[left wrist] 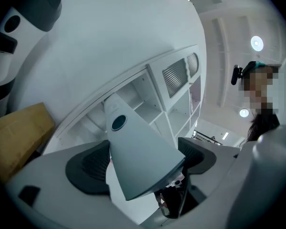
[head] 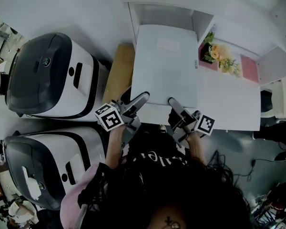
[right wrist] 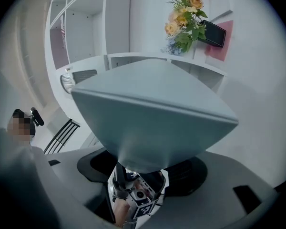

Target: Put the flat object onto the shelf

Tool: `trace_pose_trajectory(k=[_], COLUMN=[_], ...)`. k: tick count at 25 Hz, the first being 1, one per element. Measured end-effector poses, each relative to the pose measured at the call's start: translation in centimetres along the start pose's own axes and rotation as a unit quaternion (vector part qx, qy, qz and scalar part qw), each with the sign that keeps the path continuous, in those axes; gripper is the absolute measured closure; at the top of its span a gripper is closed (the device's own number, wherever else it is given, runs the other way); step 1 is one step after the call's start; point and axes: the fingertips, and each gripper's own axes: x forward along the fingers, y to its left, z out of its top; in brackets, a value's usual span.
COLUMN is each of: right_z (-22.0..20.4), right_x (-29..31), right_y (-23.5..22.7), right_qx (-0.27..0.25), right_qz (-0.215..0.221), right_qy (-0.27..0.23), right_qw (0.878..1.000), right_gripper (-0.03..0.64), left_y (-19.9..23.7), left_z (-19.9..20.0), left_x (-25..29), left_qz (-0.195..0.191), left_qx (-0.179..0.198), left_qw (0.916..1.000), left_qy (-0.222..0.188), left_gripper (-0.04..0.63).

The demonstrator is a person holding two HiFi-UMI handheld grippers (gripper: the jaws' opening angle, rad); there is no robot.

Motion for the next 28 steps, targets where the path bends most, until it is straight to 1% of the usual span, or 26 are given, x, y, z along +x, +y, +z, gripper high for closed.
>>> trace_pose_trajectory(k=[3, 6, 8, 11, 12, 13, 14, 16, 17, 20, 21, 23, 25, 27, 28], right_z=[1.5, 3.1, 4.0, 4.8, 5.0, 5.2, 5.5, 6.3, 6.7, 8.2, 8.7, 9.8, 10.8, 11.8, 12.3], right_x=[0.0, 0.2, 0.7, 1.8, 2.2, 2.4, 2.6, 2.9, 3.1, 4.1, 4.5, 5.4, 6.2, 7.0, 7.4], right_y=[-0.4, -0.9, -1.2, -1.4, -1.5, -1.7, -1.8, -2.1, -2.2, -2.5, -2.7, -3.1, -3.5, -3.8, -4.0], right_qx=[-0.006, -0.013, -0.012, -0.01, -0.01, -0.011, -0.011, -0.008, -0.008, -0.006, -0.006, -0.006, -0.005, -0.004, -0.005], right_qz=[-0.005, -0.01, -0.009, -0.007, -0.009, -0.011, -0.012, -0.013, -0.012, -0.007, -0.006, -0.006, -0.008, -0.008, -0.007], right_qy=[-0.009, -0.013, -0.014, -0.012, -0.01, -0.008, -0.007, -0.005, -0.005, -0.009, -0.011, -0.012, -0.012, -0.014, -0.015], right_qw=[1.0, 1.0, 1.0, 1.0, 1.0, 1.0, 1.0, 1.0, 1.0, 1.0, 1.0, 1.0, 1.0, 1.0, 1.0], right_gripper=[0.314, 0.314, 0.314, 0.314, 0.314, 0.314, 0.314, 0.314, 0.314, 0.314, 0.314, 0.314, 0.314, 0.314, 0.314], left_y=[0.4, 1.0, 1.5, 2.1, 2.3, 2.5, 2.5, 2.4, 2.4, 2.5, 2.5, 2.5, 2.6, 2.6, 2.6], left_z=[-0.3, -0.5, -0.2, 1.0, 1.5, 2.0, 2.6, 3.8, 4.1, 4.4, 4.3, 4.0, 3.8, 4.1, 4.4], left_x=[1.2, 2.6, 3.4, 4.2, 4.3, 4.3, 4.2, 4.0, 4.1, 4.6, 4.8, 5.2, 6.1, 7.2, 7.9], left_qz=[0.007, 0.006, 0.004, 0.01, 0.013, 0.015, 0.019, 0.035, 0.04, 0.038, 0.041, 0.05, 0.062, 0.074, 0.08], left_qx=[-0.005, 0.003, 0.006, -0.001, 0.007, 0.029, 0.064, 0.145, 0.175, 0.23, 0.248, 0.294, 0.343, 0.387, 0.405], left_qw=[0.9999, 0.9997, 0.9998, 0.9999, 0.9999, 0.9995, 0.9977, 0.9887, 0.9836, 0.9719, 0.9669, 0.9521, 0.9328, 0.9136, 0.9057], left_qy=[0.009, 0.025, 0.021, 0.008, 0.004, -0.003, -0.012, -0.017, -0.009, 0.03, 0.043, 0.07, 0.092, 0.1, 0.096], left_gripper=[0.15, 0.15, 0.149, 0.149, 0.15, 0.15, 0.15, 0.15, 0.15, 0.15, 0.15, 0.15, 0.15, 0.15, 0.15])
